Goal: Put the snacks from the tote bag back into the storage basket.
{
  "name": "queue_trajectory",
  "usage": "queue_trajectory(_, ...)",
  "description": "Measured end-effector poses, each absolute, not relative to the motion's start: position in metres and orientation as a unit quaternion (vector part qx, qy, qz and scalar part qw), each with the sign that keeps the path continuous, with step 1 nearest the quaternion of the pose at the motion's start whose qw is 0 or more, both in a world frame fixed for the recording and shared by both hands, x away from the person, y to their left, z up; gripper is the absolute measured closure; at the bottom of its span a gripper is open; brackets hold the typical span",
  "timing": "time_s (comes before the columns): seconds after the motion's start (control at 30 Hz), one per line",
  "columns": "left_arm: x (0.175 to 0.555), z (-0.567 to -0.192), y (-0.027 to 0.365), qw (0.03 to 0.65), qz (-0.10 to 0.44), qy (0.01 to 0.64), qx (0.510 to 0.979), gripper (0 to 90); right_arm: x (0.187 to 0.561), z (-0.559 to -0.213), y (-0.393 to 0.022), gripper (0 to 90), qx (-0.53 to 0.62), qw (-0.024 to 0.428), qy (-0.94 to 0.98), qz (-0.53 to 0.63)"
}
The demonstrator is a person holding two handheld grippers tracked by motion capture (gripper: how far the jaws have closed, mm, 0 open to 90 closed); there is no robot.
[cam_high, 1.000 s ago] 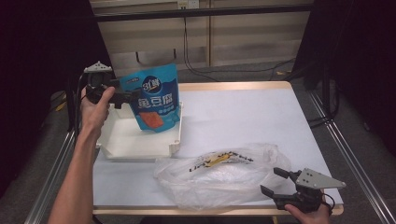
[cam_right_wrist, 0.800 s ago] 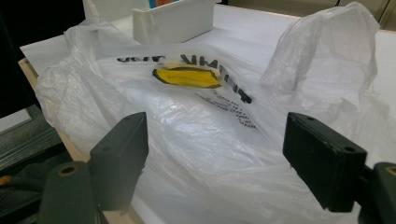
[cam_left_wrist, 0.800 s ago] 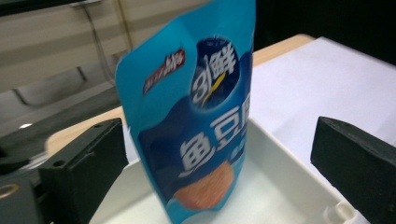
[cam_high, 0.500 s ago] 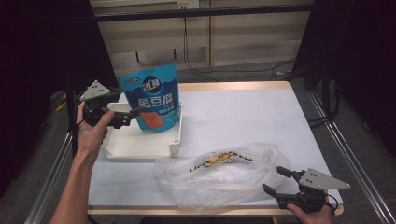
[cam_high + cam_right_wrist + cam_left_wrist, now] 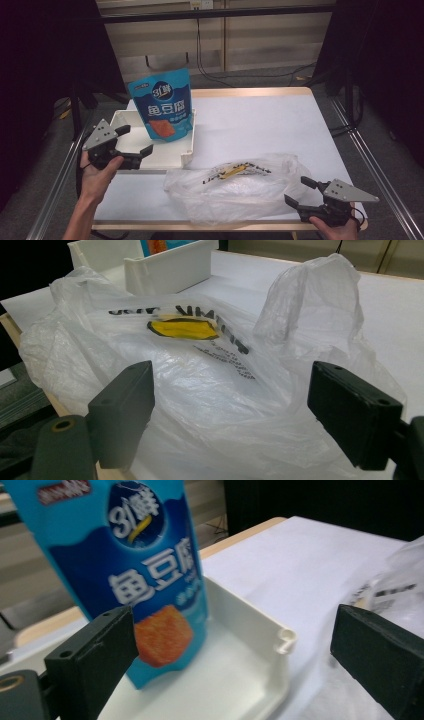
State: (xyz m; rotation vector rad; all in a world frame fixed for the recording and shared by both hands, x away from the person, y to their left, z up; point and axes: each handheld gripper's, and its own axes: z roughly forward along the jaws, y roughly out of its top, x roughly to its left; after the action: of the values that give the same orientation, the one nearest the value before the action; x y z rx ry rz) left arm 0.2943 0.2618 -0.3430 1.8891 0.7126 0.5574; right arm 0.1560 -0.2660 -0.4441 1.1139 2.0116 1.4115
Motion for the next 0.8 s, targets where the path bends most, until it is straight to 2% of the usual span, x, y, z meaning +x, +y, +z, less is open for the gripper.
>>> queue_trajectory(0.17, 0.277, -0.358, 0.25, 0.488, 0.222, 0.307, 0.787, 5.2, 0.155, -0.443, -0.265, 19.1, 0.401, 0.22, 0.728, 0.51)
queue_trajectory(0.27, 0.269, -0.37, 0.253, 0.502, 0.204, 0.322, 0.776, 5.3, 0.153, -0.442, -0.265, 19.4, 0.398, 0.221, 0.728, 0.512)
queue_trajectory(0.37, 0.262, -0.386, 0.255, 0.486, 0.194, 0.333, 0.784, 5.3, 0.154, -0.442, -0.268, 19.9, 0.399, 0.221, 0.727, 0.513)
queue_trajectory(0.6, 0.23, -0.409, 0.262, 0.478, 0.194, 0.347, 0.783, 4.2, 0.154, -0.442, -0.269, 19.5, 0.402, 0.222, 0.725, 0.514)
queue_trajectory(0.8, 0.224, -0.43, 0.268, 0.476, 0.202, 0.363, 0.775, 3.8, 0.153, -0.441, -0.267, 19.5, 0.404, 0.224, 0.724, 0.513)
